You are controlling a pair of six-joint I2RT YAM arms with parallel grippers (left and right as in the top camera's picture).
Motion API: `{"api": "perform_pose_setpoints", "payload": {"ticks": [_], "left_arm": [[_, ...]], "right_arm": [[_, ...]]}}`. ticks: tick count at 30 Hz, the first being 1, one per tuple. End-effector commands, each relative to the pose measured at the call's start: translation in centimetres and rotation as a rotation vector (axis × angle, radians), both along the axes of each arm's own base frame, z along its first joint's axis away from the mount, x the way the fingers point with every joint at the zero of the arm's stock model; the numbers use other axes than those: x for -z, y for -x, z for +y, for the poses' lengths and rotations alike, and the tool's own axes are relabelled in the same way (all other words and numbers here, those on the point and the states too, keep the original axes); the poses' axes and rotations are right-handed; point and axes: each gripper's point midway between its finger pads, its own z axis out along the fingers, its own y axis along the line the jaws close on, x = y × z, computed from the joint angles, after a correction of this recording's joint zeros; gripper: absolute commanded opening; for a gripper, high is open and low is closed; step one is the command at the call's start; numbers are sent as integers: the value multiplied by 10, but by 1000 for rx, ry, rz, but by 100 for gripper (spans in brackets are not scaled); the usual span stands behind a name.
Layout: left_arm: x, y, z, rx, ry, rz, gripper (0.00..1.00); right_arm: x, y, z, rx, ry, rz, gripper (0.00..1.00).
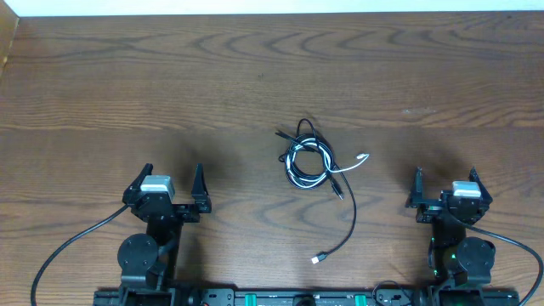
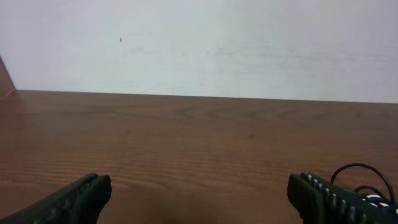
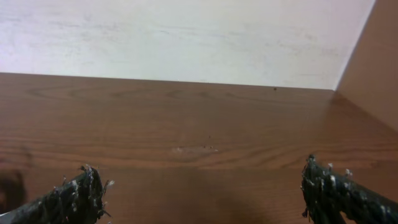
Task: Untangle cables
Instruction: 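Raise the left gripper and move it toward the cable bundle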
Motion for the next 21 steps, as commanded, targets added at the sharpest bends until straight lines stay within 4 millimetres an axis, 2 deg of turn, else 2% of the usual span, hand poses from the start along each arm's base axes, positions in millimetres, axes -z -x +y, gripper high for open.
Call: {"api": "perform_pose_setpoints", "payload": {"ticks": [1, 14, 21], "left_arm": [[-22, 3, 1, -8, 19, -45, 96], [-56, 12, 2, -7, 23, -103, 96], [-65, 14, 2, -7, 24, -122, 96]], "right_arm": [[1, 0, 3, -12, 10, -1, 99], [1, 0, 3, -12, 10, -1, 99], [1, 0, 3, -12, 10, 0, 99]]}}
